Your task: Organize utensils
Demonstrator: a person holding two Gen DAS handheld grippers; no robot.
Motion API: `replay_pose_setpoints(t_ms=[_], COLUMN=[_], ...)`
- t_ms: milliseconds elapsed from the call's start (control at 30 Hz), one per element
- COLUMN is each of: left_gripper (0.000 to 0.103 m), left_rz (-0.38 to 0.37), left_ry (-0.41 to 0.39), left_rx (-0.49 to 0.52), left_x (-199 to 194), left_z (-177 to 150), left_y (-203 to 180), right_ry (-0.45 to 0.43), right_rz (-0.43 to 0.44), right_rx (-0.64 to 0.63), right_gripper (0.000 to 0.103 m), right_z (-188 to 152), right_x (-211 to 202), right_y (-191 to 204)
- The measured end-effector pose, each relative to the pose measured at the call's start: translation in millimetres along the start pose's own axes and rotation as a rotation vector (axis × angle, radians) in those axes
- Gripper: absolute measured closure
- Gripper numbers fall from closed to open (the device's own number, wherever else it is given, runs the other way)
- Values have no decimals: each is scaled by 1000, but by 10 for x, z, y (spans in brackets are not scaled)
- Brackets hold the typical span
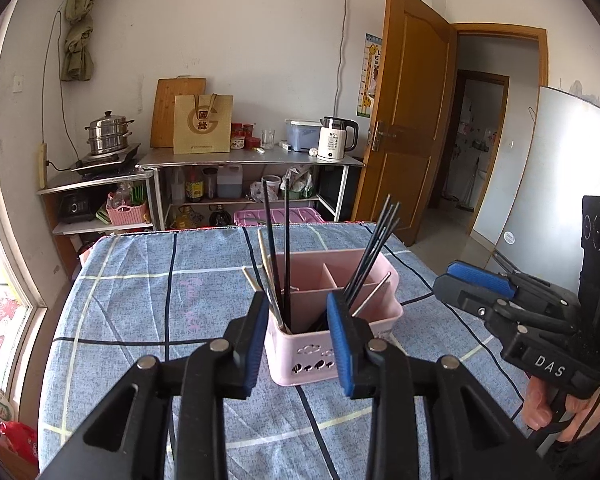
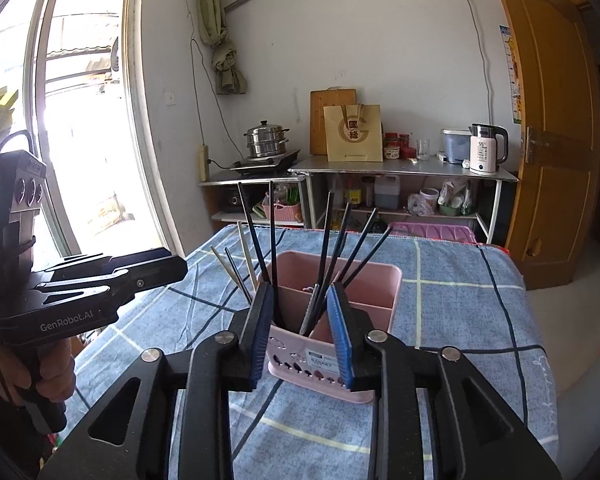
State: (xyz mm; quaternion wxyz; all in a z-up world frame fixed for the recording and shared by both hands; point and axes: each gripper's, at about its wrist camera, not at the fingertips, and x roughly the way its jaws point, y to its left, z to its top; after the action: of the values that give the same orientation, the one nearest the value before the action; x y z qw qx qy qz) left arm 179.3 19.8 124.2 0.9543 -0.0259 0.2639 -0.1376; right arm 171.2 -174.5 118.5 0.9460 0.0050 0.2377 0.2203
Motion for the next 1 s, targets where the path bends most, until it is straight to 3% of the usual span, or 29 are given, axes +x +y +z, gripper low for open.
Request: replay_pose_setpoints(t_ms=[533, 733, 1000], left_gripper=[70, 63, 63], left_rz=[100, 100, 99], left_ry=[-47, -36, -1], left_rx=[-17, -42, -19], left_x=[-381, -447, -439], left_z=[-822, -1060, -1263], left_y=[-229, -313, -443], right_ry=[2, 12, 38], right_rz=[-74, -109, -115], right_rx=[-2, -13, 2], right_gripper=[68, 68, 68], right_z=[-683, -901, -1096], right_x=[-422, -529, -604], right_y=[204, 242, 212])
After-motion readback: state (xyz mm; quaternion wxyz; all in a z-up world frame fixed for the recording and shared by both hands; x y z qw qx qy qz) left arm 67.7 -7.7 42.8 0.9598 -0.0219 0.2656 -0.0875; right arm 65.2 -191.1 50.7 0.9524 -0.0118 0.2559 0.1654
